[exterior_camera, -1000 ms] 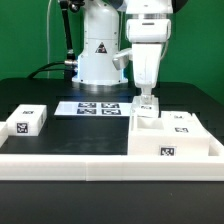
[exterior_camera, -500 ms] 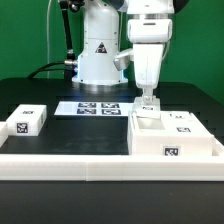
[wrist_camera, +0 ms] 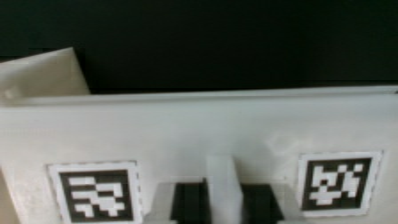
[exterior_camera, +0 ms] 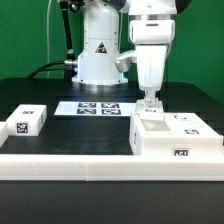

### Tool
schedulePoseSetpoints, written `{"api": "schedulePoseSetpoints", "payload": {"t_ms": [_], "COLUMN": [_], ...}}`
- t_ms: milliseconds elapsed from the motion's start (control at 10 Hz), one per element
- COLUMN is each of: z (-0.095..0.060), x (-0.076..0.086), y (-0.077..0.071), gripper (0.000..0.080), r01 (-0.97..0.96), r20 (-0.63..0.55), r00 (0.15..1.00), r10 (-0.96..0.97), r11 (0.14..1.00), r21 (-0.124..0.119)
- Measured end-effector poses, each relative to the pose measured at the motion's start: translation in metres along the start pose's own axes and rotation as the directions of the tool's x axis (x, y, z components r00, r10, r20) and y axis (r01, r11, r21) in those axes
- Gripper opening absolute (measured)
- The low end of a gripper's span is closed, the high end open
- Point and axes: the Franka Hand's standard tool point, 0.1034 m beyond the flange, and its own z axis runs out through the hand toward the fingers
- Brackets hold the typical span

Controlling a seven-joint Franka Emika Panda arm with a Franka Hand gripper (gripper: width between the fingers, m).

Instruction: Assemble cabinet

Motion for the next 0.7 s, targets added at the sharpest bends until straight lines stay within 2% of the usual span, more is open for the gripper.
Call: {"api": "schedulePoseSetpoints", "payload": {"t_ms": [700], "z": [0.0], "x": [-0.0033], "y": [0.0021], "gripper": [0.0069], "r01": [0.038], "r20": [-0.001], "r00": [0.999], "r10": [-0.038], "r11": [0.999], "r21": [-0.002]}}
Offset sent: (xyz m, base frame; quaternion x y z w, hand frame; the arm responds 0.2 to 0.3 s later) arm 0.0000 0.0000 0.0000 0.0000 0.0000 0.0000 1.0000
